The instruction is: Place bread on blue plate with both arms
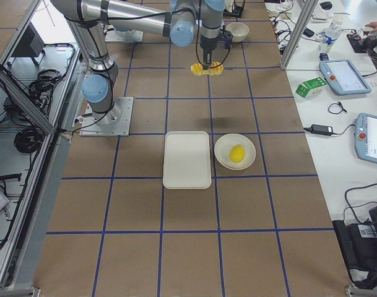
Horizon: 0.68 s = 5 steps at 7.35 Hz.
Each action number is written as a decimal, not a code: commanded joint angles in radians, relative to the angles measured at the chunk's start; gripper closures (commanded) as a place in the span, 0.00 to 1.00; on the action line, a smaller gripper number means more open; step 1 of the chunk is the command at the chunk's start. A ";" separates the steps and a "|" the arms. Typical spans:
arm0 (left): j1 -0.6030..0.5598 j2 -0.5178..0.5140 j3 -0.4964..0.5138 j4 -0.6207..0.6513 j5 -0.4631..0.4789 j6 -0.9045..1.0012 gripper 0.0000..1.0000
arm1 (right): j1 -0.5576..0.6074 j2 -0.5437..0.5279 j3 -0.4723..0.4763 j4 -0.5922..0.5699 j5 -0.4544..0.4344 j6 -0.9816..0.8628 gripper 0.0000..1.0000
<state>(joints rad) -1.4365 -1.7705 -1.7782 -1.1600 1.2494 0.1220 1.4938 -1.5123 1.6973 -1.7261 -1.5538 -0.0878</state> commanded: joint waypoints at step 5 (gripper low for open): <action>-0.208 -0.225 -0.079 0.356 -0.036 -0.071 0.12 | 0.051 -0.005 0.039 -0.006 0.064 0.068 1.00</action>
<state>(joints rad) -1.6368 -1.9903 -1.8400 -0.8145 1.2149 0.0673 1.5111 -1.5189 1.7306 -1.7319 -1.5290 -0.0560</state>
